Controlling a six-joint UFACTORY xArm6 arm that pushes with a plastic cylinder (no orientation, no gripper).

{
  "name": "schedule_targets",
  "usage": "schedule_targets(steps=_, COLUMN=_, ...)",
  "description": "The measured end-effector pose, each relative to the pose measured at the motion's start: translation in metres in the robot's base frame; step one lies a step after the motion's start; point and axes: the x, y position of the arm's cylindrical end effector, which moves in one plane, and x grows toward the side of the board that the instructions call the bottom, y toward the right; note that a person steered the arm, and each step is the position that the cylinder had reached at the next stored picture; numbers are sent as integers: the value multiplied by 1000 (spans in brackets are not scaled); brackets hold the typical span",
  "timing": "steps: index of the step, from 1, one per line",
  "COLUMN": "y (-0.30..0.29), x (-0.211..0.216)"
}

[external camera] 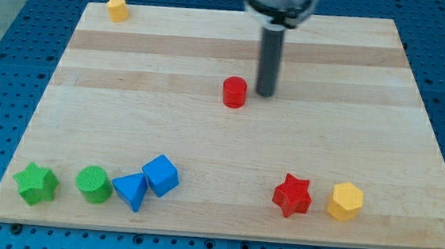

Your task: Push the red circle upwards

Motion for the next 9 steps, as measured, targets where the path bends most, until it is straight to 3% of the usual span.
schedule_targets(steps=1, y=34, x=45)
schedule_targets(steps=3, y=-60, x=59)
schedule_targets(steps=4, y=-78, x=40)
schedule_targets(steps=5, y=-61, x=6)
schedule_targets(steps=9, y=-80, x=-59)
